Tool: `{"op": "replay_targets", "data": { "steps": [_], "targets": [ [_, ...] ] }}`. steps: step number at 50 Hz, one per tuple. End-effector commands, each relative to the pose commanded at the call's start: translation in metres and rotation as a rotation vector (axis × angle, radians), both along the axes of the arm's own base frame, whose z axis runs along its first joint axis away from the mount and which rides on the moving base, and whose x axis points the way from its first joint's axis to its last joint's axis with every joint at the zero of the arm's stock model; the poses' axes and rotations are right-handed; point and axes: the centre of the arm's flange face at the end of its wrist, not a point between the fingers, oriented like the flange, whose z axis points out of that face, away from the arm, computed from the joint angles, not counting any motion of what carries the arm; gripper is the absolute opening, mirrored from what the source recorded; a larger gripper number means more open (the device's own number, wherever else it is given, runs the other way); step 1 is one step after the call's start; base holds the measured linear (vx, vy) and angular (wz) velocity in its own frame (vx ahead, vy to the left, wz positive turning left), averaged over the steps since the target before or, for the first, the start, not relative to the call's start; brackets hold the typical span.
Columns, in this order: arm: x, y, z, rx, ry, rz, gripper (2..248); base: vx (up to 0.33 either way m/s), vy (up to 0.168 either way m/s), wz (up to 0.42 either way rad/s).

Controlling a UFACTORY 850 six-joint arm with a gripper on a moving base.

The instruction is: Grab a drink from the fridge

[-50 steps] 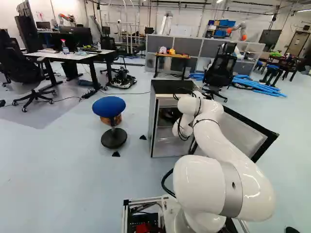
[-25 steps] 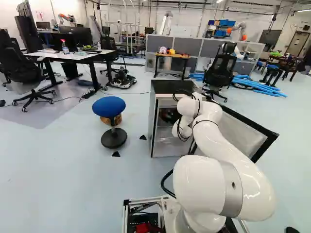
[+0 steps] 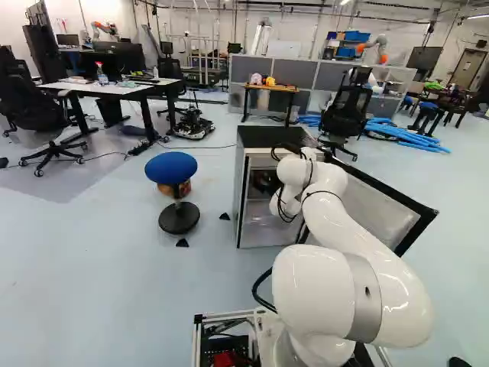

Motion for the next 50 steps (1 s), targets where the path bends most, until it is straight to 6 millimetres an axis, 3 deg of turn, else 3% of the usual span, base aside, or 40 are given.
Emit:
{"op": "replay_targets", "data": {
  "steps": [26, 31, 32, 37, 38, 50],
  "targets": [
    [0.0008, 0.0056, 0.0002, 0.0, 0.001, 0.008, 154, 0.0, 0.0, 0.0],
    [0.0008, 0.0056, 0.0002, 0.0, 0.001, 0.008, 146, 0.0, 0.0, 0.0],
    [0.0008, 0.0056, 0.0002, 0.0, 0.001, 0.008, 110, 0.0, 0.0, 0.0],
    [0.0008, 0.0056, 0.0002, 0.0, 0.001, 0.008, 110, 0.0, 0.0, 0.0],
    [0.0008, 0.0056, 0.0002, 0.0, 0.001, 0.008, 93, 0.0, 0.0, 0.0],
    [0.0004, 0.0056, 0.0004, 0.001, 0.003, 0.008, 93, 0.0, 0.0, 0.0]
  ]
}}
